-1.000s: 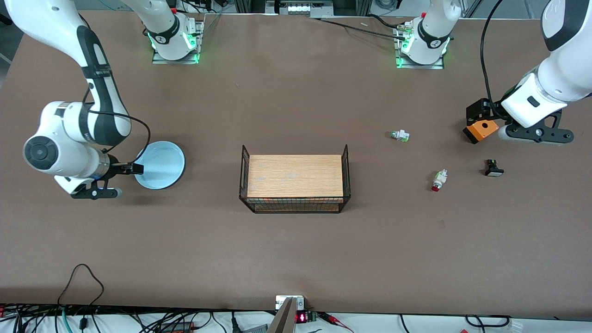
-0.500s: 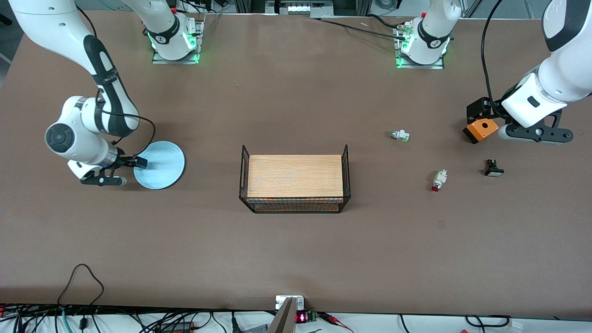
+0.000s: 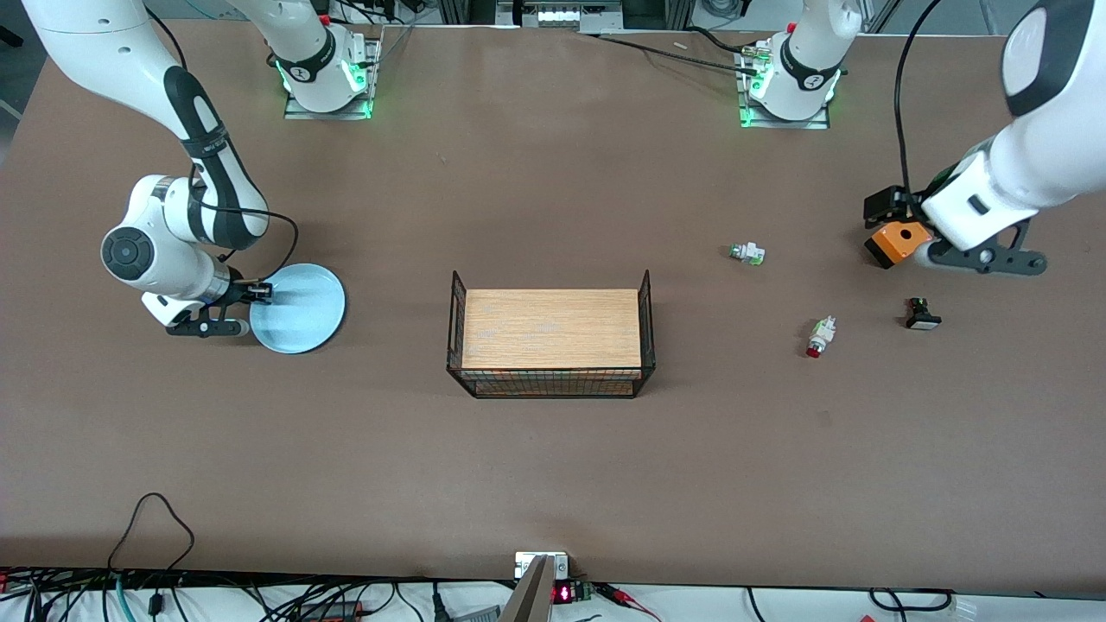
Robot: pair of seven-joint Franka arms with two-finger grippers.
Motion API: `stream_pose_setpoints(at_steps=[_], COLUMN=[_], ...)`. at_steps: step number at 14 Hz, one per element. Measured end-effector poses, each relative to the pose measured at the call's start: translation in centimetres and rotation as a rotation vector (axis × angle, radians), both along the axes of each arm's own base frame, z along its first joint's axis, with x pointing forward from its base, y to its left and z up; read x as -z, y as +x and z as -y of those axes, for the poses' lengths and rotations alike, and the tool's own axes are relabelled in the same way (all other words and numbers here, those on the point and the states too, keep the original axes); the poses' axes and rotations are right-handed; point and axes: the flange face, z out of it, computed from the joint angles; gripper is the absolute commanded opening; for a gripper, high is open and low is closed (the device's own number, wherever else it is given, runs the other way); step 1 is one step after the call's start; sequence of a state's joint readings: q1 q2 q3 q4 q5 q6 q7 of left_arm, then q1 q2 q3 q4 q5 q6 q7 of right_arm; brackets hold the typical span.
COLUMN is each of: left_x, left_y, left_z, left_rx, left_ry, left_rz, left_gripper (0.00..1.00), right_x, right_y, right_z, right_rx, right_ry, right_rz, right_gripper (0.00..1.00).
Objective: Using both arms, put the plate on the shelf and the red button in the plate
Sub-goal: 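Grasp the plate rim with the right gripper while the left gripper grasps the red button, then lift the plate with the right gripper and carry it over the wooden board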
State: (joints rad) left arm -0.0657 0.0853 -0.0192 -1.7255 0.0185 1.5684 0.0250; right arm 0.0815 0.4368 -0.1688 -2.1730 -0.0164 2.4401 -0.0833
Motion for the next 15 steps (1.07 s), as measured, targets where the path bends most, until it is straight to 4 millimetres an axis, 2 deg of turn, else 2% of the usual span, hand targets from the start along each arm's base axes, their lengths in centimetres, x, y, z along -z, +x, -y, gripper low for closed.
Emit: stream_pose_setpoints(at_steps=[4, 6, 8, 10, 13, 15], left_x=[8.3, 13.2, 17.8, 22.0, 27.7, 30.1], left_y=[4.0, 4.6, 3.9, 2.3, 0.0, -0.5], left_z=[-0.2, -0.9, -1.3, -2.1, -3.3, -3.3], left_rx=[0.17, 0.256, 0.293, 0.298, 0.295, 0.299], left_ry=[-0.003, -0.023, -0.031, -0.033, -0.037, -0.039], left_rz=[0.044, 0.08, 0.141, 0.218, 0.289, 0.317], left_gripper=[1.0, 1.0, 1.0, 1.0, 1.0, 1.0], right_x=[-0.2, -1.4, -5.4, -10.8, -17.9, -22.0], right_y=[-0.1, 0.4, 2.2, 3.6, 4.2, 4.2], right_z=[0.0, -0.5, -1.7, -2.6, -3.2, -4.8], right_rx=[0.035, 0.088, 0.092, 0.079, 0.11, 0.182], right_ry=[0.022, 0.072, 0.118, 0.145, 0.17, 0.212], right_rz=[-0.033, -0.077, -0.09, -0.074, -0.057, -0.053], right_gripper=[0.0, 0.0, 0.0, 0.0, 0.0, 0.0])
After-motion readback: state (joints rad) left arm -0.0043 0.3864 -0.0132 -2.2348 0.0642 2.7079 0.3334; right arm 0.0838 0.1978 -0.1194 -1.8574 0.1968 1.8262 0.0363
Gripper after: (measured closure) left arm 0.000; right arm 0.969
